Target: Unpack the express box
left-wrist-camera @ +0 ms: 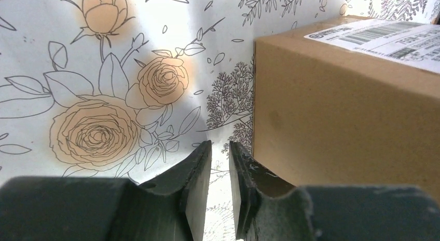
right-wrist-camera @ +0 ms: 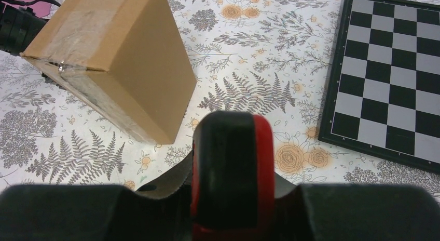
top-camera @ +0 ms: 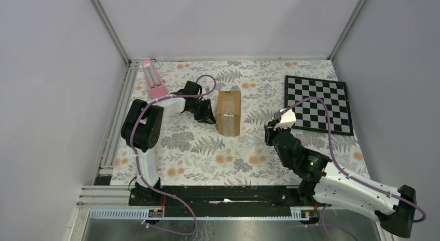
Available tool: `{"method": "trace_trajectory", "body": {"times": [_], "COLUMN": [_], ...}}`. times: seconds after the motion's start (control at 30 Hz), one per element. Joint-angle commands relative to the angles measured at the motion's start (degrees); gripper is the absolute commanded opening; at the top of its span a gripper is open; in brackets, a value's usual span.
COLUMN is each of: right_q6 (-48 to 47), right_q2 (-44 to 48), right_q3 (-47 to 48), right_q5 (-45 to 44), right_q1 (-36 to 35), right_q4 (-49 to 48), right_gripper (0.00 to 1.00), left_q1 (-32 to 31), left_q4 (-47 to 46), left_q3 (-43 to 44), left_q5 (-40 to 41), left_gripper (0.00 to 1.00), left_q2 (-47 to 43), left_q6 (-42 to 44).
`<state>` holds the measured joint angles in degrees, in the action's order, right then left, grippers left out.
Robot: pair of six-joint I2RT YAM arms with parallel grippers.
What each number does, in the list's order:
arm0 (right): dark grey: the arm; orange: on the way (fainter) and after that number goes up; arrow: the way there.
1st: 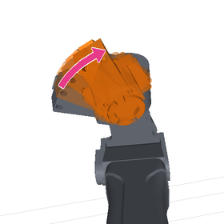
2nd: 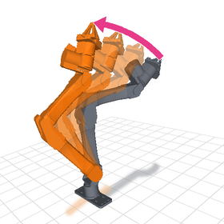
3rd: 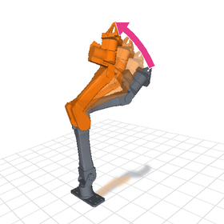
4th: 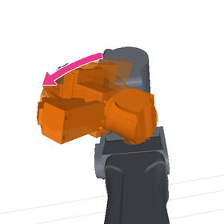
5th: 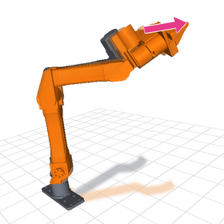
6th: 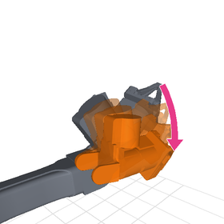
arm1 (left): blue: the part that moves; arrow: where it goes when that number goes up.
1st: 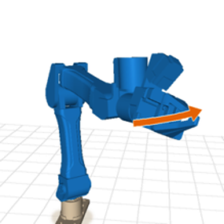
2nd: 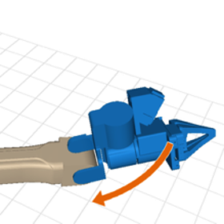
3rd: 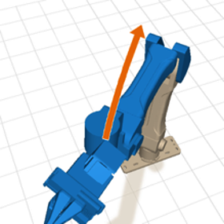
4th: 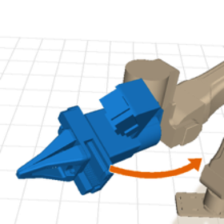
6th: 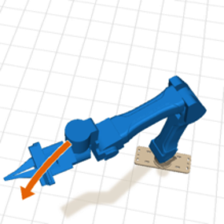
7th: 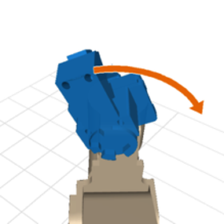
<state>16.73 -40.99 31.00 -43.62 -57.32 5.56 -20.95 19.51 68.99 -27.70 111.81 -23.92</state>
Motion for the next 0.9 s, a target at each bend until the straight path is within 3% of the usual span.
{"method": "trace_trajectory", "body": {"times": [0.0, 0.17, 0.3, 0.4, 0.63, 0.87], "right_q6": [-0.08, -0.6, -3.67, -5.88, -6.66, -3.77], "right_q2": [-0.01, -0.35, -2.81, -8.48, -21.41, -27.2], "right_q3": [2.74, 2.44, 2.55, 4.52, 10.62, 13.14], "right_q5": [-0.18, -0.26, -0.77, 1.41, 13.14, 18.25], "right_q1": [-0.21, -0.16, -0.02, 2.96, 16.06, 17.51], "right_q4": [-3.45, -4.11, -8.92, -13.69, -22.22, -23.31], "right_gripper": [0.0, 0.0, 0.0, 0.0, 0.0, 0.0], "left_q1": [-0.14, 0.65, 1.78, 1.7, -0.42, -5.77], "left_q4": [1.79, 2.8, 2.16, 2.16, 2.88, 4.23], "left_q3": [1.3, 2.55, 4.98, 9.21, 19.03, 23.13], "left_q5": [3.55, 9.47, 14.15, 13.03, 11.74, 10.03], "left_gripper": [0.28, 0.28, 0.43, 0.5, 0.5, 0.5], "left_q2": [-2.68, -6.19, -7.9, -5.59, 1.46, 5.11], "left_q6": [1.71, -1.18, -5.24, -7.85, -10.96, -10.72]}}
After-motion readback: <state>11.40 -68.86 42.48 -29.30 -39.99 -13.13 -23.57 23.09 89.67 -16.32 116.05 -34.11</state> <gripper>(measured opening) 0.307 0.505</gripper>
